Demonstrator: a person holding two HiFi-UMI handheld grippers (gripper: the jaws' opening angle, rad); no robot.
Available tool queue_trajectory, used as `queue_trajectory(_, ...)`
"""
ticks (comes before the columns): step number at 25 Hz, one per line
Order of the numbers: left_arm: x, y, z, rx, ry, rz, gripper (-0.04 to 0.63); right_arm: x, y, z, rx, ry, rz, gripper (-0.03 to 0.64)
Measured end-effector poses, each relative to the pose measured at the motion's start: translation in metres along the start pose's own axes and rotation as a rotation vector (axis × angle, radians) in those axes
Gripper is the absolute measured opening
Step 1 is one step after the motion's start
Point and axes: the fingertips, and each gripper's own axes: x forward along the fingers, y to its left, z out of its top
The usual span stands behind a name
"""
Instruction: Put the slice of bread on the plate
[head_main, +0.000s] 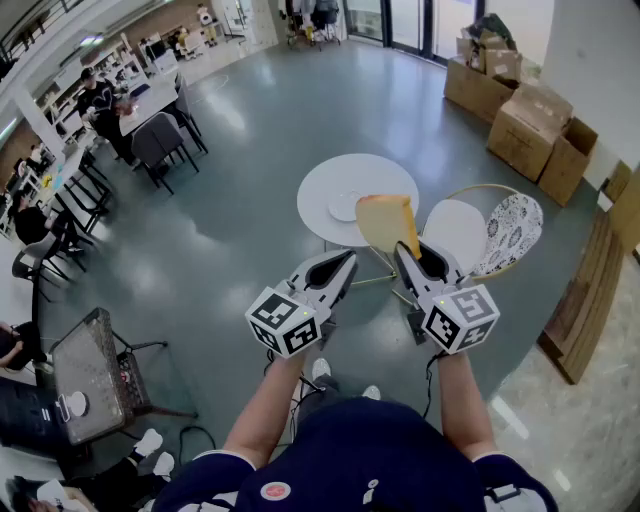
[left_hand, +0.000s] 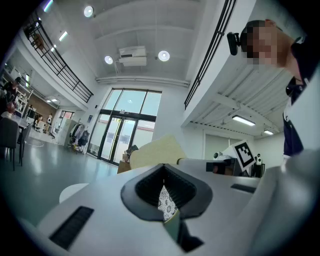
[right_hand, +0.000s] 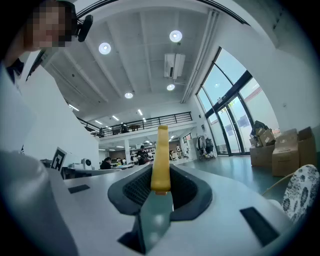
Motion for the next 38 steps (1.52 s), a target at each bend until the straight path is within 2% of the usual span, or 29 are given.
queue_trajectory(10, 0.001, -0.007, 0.002, 0.000, 0.007, -0.006, 0.006, -0.005, 0.002, 0.005, -0.004, -0.010, 0.004, 0.092)
queue_trajectory(24, 0.022, -0.006, -0.012, -0.011, 0.026, 0.002, 0.006, -0.011, -0.021, -0.002, 0.006, -0.005, 0.010, 0.092)
queue_trajectory(30, 0.032, 0.003, -0.018, -0.022, 0.038, 0.003, 0.005, -0.004, -0.033, -0.005, 0.025, -0.008, 0.013, 0.092)
queue_trajectory(38, 0.050, 0.044, -0.025, -0.054, 0.046, 0.006, 0.005, 0.030, -0.057, -0.011, 0.039, 0.011, -0.009, 0.092)
